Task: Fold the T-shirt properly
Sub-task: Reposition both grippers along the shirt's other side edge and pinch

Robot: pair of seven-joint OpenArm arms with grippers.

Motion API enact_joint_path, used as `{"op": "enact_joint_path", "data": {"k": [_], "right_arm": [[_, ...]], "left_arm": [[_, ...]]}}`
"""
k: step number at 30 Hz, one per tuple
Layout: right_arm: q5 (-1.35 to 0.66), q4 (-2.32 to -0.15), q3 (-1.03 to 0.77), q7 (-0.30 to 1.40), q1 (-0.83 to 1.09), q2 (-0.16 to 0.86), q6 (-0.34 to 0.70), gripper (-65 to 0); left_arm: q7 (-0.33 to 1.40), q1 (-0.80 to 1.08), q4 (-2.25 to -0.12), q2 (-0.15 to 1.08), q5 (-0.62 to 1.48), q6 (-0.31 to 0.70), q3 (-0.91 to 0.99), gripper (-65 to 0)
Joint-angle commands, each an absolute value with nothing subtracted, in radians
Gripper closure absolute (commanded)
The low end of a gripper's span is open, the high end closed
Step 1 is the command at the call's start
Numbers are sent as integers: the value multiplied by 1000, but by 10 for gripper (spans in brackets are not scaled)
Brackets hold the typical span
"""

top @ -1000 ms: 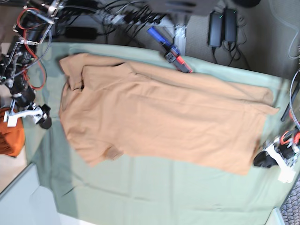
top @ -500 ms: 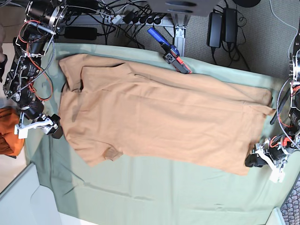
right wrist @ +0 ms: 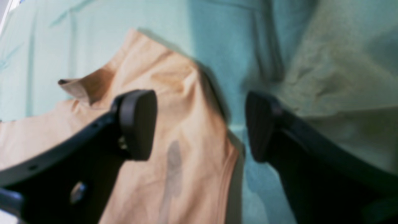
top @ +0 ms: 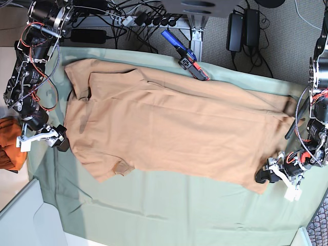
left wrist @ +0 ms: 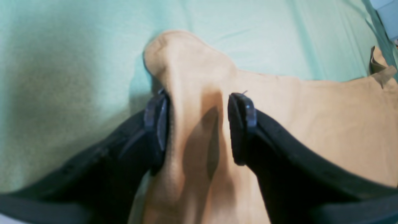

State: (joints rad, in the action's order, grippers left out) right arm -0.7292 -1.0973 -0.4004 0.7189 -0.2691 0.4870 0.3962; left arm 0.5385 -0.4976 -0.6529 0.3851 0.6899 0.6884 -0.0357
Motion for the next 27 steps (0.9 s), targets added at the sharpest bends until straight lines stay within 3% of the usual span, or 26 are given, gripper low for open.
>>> {"op": "enact_joint_path", "data": {"k": [1, 7, 17, 27], "right_arm": [[-735, -1113, -405, 684, -292, 503, 496, -441], [-598, -1087, -402, 623, -316, 464, 495, -441], [-531, -862, -277, 550, -474, 445, 496, -441], [-453, -845, -154, 527, -502, 362, 498, -441]], "left_arm": [[545, -524, -673, 397, 716, 698, -35, -322], [588, -524, -684, 397, 769, 698, -35, -322], [589, -523, -684, 397, 767, 698, -35, -322], [596, -523, -684, 397, 767, 698, -35, -322]]}}
